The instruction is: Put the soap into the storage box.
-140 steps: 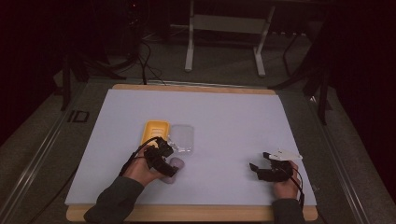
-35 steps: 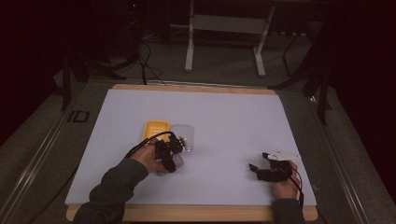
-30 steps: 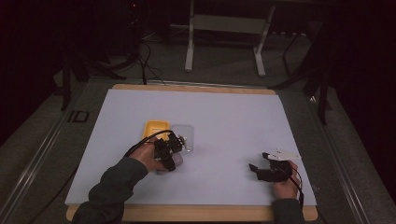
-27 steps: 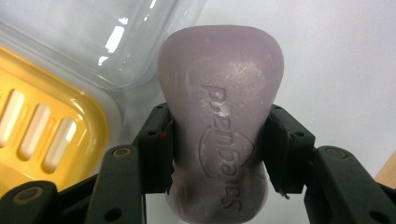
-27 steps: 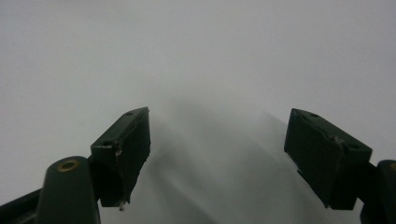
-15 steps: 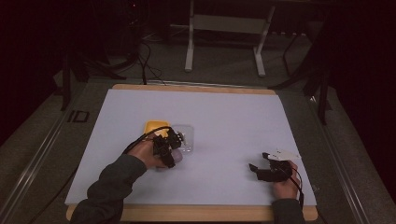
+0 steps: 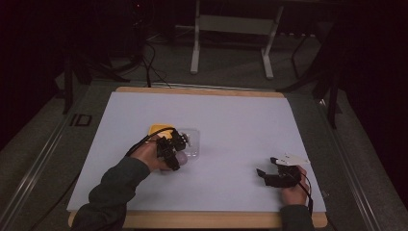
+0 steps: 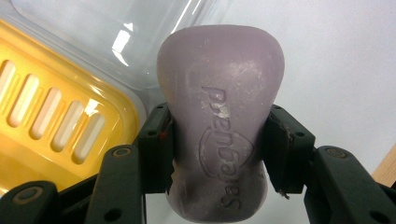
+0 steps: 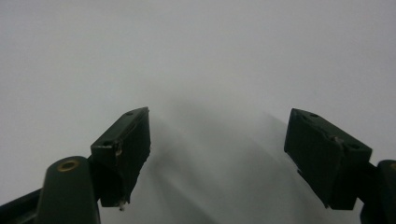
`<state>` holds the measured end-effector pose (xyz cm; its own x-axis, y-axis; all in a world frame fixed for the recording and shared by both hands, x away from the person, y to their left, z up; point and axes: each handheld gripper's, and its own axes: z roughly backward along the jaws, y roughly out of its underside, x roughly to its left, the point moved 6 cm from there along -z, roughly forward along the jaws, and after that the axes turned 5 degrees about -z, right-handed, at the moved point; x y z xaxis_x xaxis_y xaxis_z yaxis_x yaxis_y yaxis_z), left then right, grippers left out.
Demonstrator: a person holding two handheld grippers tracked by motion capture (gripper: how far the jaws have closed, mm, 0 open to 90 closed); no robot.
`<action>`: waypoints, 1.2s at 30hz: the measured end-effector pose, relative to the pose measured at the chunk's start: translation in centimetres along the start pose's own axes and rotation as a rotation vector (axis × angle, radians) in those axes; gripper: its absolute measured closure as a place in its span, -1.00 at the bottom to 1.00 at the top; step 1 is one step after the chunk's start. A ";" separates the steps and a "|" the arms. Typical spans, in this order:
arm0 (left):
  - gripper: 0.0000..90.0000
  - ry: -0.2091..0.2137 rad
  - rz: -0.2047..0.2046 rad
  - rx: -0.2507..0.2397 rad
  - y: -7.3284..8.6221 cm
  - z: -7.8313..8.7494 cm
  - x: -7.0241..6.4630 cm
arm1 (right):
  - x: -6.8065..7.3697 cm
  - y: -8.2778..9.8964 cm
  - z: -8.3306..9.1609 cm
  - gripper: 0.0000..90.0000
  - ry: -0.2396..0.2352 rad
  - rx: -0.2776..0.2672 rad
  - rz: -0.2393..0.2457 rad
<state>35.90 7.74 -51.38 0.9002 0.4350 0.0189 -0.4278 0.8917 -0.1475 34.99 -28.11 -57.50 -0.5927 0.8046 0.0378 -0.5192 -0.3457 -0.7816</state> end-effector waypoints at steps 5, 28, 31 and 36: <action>0.11 -0.005 0.002 -0.009 -0.1 0.3 0.2 | 0.0 0.0 0.0 -0.51 -0.001 0.001 0.000; 0.11 -0.010 0.030 -0.035 -0.1 1.1 1.0 | 0.0 0.0 0.0 -0.51 0.001 0.002 0.004; 0.11 -0.011 0.035 -0.037 -0.1 1.2 1.2 | 0.0 0.0 0.0 -0.51 0.001 0.003 0.003; 0.11 -0.011 0.044 -0.037 0.0 1.3 1.5 | 0.1 0.0 0.0 -0.50 0.000 0.003 0.004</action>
<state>37.15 8.55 -50.03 0.8795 0.4754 0.0221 -0.4638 0.8665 -0.1845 34.96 -28.07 -57.52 -0.5946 0.8032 0.0352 -0.5191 -0.3501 -0.7797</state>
